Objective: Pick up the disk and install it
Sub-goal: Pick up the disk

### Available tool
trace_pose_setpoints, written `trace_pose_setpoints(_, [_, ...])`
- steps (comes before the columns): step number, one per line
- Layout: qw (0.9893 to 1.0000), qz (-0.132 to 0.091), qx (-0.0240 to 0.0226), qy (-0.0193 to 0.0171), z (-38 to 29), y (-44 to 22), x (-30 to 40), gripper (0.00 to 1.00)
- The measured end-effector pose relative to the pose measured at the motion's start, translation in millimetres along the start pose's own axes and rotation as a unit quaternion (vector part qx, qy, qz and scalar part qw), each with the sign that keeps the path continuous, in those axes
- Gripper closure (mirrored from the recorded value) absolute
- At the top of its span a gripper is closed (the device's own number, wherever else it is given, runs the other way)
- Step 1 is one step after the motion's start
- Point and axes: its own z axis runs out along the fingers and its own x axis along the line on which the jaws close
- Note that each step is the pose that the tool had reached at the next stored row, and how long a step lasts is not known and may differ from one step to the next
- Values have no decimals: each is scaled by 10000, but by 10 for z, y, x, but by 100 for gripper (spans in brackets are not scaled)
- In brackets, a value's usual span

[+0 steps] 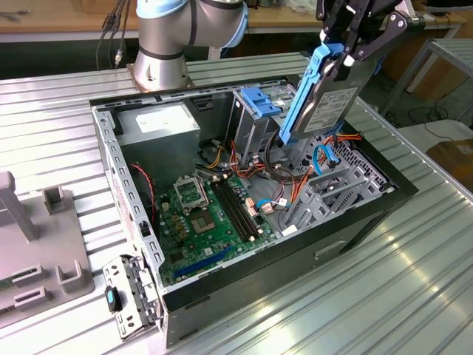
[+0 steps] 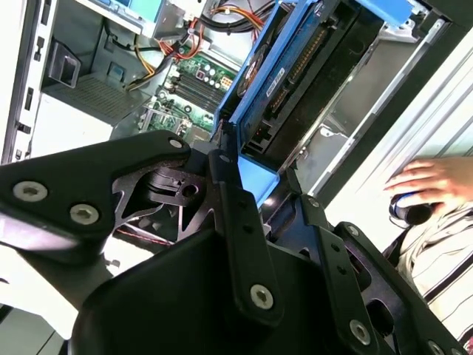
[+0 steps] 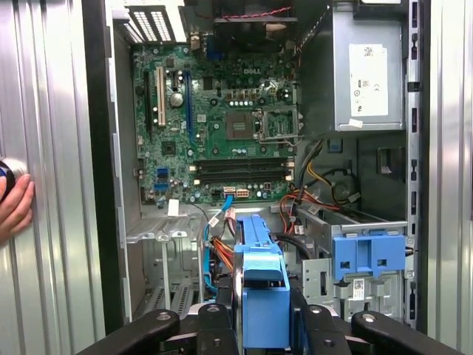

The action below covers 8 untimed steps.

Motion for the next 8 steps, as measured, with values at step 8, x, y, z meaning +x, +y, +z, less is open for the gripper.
trace_pose_setpoints(8, [10000,-1,0,0,2,-80,16,63])
